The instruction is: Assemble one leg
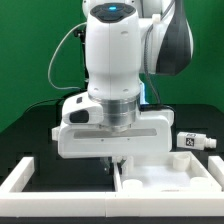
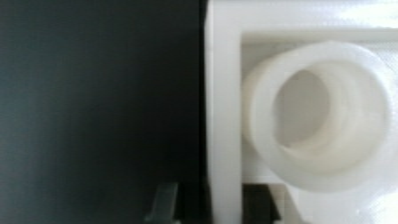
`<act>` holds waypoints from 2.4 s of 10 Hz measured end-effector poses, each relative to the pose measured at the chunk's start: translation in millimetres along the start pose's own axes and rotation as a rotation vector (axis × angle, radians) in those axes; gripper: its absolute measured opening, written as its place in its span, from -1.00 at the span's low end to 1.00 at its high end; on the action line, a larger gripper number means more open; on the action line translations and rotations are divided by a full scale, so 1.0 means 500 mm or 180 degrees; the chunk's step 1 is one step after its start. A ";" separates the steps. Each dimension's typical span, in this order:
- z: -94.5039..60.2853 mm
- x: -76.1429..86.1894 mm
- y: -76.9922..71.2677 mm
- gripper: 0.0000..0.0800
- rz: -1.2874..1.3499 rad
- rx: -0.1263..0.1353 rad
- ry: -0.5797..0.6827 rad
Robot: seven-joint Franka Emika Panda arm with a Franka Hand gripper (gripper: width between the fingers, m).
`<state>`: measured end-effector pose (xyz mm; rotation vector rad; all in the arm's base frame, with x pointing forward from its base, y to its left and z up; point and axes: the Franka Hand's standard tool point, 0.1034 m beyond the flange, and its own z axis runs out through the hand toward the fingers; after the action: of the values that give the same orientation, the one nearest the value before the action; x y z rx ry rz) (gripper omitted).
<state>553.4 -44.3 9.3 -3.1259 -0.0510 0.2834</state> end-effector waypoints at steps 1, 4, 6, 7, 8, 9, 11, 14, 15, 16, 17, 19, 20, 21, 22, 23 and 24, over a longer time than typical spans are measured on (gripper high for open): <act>0.000 0.001 -0.018 -0.86 0.0144 -0.0016 -0.0005; 0.000 -0.002 -0.023 -0.86 0.0184 -0.0027 0.0058; 0.000 -0.003 -0.023 -0.86 0.0184 -0.0027 0.0058; 0.000 -0.002 -0.023 -0.86 0.0183 -0.0027 0.0058; 0.000 -0.001 -0.027 -0.86 0.0199 -0.0027 0.0061; 0.000 0.002 -0.045 -0.86 0.0232 -0.0026 0.0060; -0.004 0.002 -0.049 -0.86 0.0200 -0.0103 -0.0017; -0.005 0.001 -0.049 -0.60 0.0200 -0.0101 -0.0035; -0.005 0.001 -0.049 -0.60 0.0199 -0.0101 -0.0035; -0.011 -0.002 -0.053 -0.23 0.0180 -0.0093 -0.0043; -0.048 -0.025 -0.069 0.24 0.0152 -0.0050 -0.0052; -0.112 -0.068 -0.102 0.55 0.0104 -0.0043 -0.0085; -0.103 -0.067 -0.098 0.55 0.0106 -0.0044 -0.0072; -0.095 -0.065 -0.096 0.61 0.0108 -0.0051 -0.0089; -0.096 -0.064 -0.097 0.61 0.0106 -0.0051 -0.0085; -0.094 -0.065 -0.096 0.62 0.0105 -0.0051 -0.0083; -0.087 -0.078 -0.093 0.62 0.0056 -0.0031 0.0035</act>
Offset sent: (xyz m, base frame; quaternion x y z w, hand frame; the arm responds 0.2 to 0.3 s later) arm 0.0000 0.0000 0.0000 0.0000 0.0000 0.0000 1.0000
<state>521.5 1.0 59.2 -3.1390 -0.0247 0.2668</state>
